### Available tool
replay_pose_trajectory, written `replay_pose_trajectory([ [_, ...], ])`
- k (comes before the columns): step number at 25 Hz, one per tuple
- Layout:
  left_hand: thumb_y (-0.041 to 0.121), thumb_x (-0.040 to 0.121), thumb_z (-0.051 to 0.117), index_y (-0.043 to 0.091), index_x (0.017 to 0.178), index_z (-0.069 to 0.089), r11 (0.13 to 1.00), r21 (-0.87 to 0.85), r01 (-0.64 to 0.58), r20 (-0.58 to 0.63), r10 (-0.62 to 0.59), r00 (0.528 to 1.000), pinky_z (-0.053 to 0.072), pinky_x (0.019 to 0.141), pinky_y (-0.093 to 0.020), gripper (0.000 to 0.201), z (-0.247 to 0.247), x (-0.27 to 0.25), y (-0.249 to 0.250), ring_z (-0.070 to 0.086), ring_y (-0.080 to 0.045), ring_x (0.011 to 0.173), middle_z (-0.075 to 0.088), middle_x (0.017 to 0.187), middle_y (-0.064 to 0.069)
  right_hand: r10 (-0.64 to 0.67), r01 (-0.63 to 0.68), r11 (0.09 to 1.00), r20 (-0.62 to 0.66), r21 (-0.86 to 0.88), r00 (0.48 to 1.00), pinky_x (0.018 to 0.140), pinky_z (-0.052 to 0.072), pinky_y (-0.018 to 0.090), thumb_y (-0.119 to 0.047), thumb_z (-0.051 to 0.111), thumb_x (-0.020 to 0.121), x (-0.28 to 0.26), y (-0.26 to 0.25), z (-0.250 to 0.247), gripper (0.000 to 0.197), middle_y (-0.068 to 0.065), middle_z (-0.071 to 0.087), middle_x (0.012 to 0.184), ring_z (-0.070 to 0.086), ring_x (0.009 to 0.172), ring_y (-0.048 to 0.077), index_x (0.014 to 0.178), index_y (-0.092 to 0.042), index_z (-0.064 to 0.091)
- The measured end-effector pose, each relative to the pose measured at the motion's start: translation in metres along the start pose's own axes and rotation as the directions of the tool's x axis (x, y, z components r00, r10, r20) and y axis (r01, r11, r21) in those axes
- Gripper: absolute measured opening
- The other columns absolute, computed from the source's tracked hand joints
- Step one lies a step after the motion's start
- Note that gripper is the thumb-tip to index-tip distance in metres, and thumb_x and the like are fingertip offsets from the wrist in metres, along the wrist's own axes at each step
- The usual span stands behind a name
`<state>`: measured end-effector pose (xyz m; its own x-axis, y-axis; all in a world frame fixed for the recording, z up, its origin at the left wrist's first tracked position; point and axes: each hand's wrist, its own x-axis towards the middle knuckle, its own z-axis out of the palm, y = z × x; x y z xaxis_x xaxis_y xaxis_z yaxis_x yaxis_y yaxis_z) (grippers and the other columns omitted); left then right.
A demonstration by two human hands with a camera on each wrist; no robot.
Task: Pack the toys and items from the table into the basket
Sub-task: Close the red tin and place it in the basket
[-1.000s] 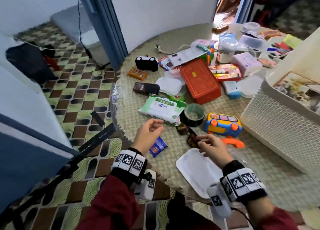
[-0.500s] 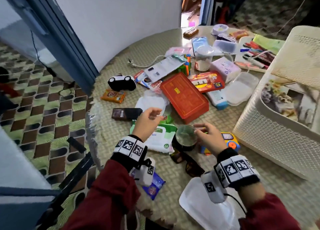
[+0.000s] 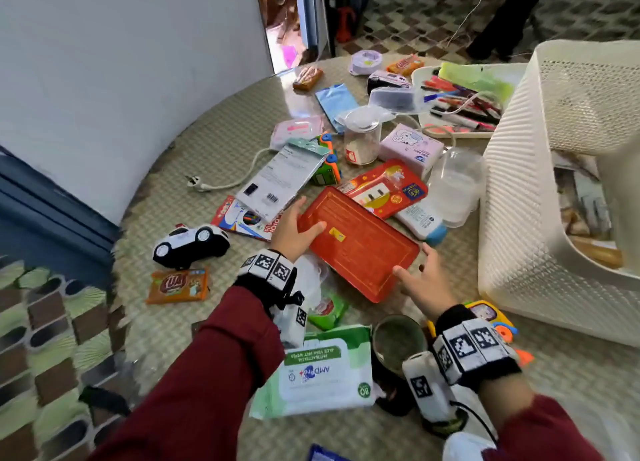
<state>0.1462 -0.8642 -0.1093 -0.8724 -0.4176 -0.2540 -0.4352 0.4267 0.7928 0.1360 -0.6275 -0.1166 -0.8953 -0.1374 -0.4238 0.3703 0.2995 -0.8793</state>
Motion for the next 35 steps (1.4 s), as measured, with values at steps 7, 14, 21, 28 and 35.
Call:
replay_pose_trajectory([
  [7, 0.049, 0.073, 0.073, 0.027, 0.144, 0.035, 0.983, -0.107, 0.149, 0.172, -0.13, 0.977, 0.045, 0.101, -0.049, 0.084, 0.009, 0.045, -0.006, 0.053, -0.026, 0.121, 0.05, 0.14, -0.007, 0.043, -0.043, 0.999, -0.019, 0.011, 0.999, 0.105, 0.039, 0.053, -0.014, 0.062, 0.088, 0.015, 0.002, 0.012, 0.076, 0.009, 0.038, 0.145, 0.042, 0.129, 0.023, 0.148, -0.015, 0.014],
  [14, 0.04, 0.087, 0.065, 0.017, 0.135, 0.048, 0.995, -0.104, -0.007, 0.076, 0.015, 0.997, 0.042, 0.102, -0.035, 0.056, -0.006, 0.032, 0.022, 0.052, -0.019, 0.119, 0.056, 0.13, -0.004, -0.061, 0.054, 0.997, -0.145, -0.052, 0.988, 0.096, 0.047, 0.049, -0.022, 0.063, 0.088, 0.005, -0.014, 0.005, 0.06, 0.007, 0.051, 0.13, 0.052, 0.113, 0.019, 0.139, -0.012, 0.031],
  [21, 0.067, 0.064, 0.066, 0.025, 0.122, 0.058, 0.929, -0.361, -0.083, -0.019, 0.082, 0.996, 0.048, 0.099, -0.044, 0.072, -0.029, -0.018, 0.051, 0.061, -0.019, 0.11, 0.061, 0.121, -0.001, -0.28, 0.296, 0.955, -0.354, -0.01, 0.892, 0.082, 0.039, 0.016, -0.028, 0.065, 0.087, -0.036, -0.053, -0.015, 0.043, -0.004, 0.05, 0.11, 0.051, 0.094, 0.007, 0.121, -0.012, 0.043],
  [28, 0.041, 0.089, 0.062, 0.02, 0.123, 0.06, 0.776, -0.611, -0.156, -0.155, 0.076, 0.985, 0.049, 0.091, -0.024, 0.04, -0.042, -0.114, 0.053, 0.06, -0.003, 0.105, 0.059, 0.128, -0.002, -0.418, 0.491, 0.854, -0.338, 0.17, 0.843, 0.084, 0.05, 0.023, -0.023, 0.071, 0.082, -0.095, -0.054, -0.029, 0.042, -0.003, 0.053, 0.112, 0.059, 0.103, 0.016, 0.114, -0.017, 0.045],
  [35, 0.024, 0.085, 0.069, 0.031, 0.104, 0.059, 0.735, -0.647, -0.202, -0.273, 0.024, 0.962, 0.051, 0.074, -0.018, 0.023, -0.033, -0.206, 0.03, 0.062, -0.019, 0.106, 0.063, 0.115, -0.007, -0.47, 0.524, 0.843, -0.307, 0.124, 0.828, 0.082, 0.05, 0.023, -0.04, 0.076, 0.069, -0.146, -0.022, -0.048, 0.061, 0.009, 0.053, 0.118, 0.058, 0.099, 0.016, 0.12, -0.022, 0.046],
])
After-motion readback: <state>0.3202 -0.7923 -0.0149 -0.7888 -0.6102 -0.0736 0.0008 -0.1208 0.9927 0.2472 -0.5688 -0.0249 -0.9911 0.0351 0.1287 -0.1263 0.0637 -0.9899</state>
